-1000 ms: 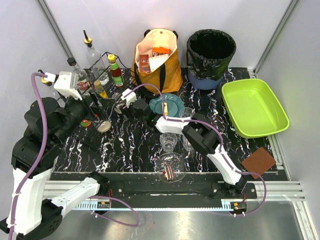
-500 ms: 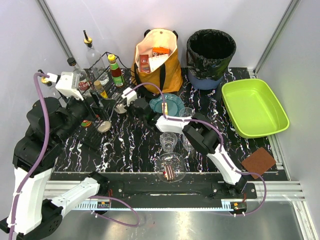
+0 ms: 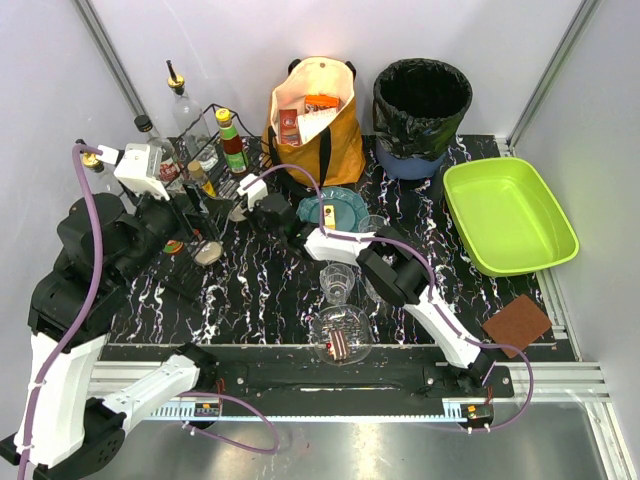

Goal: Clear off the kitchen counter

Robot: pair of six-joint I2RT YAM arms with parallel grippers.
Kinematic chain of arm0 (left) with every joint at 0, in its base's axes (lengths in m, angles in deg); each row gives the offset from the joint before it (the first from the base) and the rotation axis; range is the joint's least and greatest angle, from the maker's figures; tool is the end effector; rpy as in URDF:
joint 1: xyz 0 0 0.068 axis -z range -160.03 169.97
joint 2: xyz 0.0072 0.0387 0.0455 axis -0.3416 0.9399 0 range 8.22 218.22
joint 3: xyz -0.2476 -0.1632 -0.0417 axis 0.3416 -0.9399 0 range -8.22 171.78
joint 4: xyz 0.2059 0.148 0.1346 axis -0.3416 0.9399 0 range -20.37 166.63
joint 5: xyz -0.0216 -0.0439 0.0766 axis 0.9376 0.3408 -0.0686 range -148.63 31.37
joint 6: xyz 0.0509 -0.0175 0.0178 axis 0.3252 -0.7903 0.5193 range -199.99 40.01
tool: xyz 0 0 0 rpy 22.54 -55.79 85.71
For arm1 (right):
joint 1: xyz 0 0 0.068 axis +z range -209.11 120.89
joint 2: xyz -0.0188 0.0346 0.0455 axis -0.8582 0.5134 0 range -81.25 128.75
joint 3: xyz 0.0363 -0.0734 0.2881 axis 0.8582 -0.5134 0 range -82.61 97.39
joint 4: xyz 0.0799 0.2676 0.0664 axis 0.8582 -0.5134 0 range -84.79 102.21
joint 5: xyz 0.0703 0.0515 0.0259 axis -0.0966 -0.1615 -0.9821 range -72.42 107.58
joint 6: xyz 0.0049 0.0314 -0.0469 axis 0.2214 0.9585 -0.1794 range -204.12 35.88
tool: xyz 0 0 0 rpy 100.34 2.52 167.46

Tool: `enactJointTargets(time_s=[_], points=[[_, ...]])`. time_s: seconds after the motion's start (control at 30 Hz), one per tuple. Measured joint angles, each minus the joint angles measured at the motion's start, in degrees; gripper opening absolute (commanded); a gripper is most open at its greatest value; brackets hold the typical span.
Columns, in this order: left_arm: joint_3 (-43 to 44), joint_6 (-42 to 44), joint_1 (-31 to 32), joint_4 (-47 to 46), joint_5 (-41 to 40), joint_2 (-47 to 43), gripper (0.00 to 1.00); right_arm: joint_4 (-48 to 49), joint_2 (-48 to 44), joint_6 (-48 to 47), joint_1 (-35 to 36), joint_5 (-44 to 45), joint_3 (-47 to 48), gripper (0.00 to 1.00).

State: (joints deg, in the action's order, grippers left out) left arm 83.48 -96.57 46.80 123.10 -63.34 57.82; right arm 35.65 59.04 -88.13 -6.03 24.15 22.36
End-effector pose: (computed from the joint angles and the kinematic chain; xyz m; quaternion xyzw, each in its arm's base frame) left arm 0.0943 -0.0441 0.5400 0.0431 0.7723 -0.2045 0.5999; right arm 0.3712 0.4864 0.1680 -0.3387 0.6982 0.2208 0.5907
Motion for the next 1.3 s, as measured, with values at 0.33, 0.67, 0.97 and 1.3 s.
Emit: enactJointTargets(time_s=[0.33, 0.67, 0.97, 1.3], points=[[-0.66, -0.17, 0.02, -0.17, 0.04, 0.00, 0.99, -2.97, -1.42, 1.70, 0.00, -0.02, -1.38, 0.45], [-4.04, -0.11, 0.00, -1.79, 1.90, 0.61, 0.99, -18.32, -24.50, 10.47, -0.79, 0.94, -10.21, 0.64], [-10.12, -3.50, 0.02, -5.05, 6.12, 5.75, 0.99, -35.39, -43.93, 22.12, -9.16, 9.46, -18.86, 0.73], [-30.01, -17.55, 0.00, -18.36, 11.93, 12.81, 0.83, -53.42, -44.92, 28.06, -17.84, 10.12, -19.41, 0.70]])
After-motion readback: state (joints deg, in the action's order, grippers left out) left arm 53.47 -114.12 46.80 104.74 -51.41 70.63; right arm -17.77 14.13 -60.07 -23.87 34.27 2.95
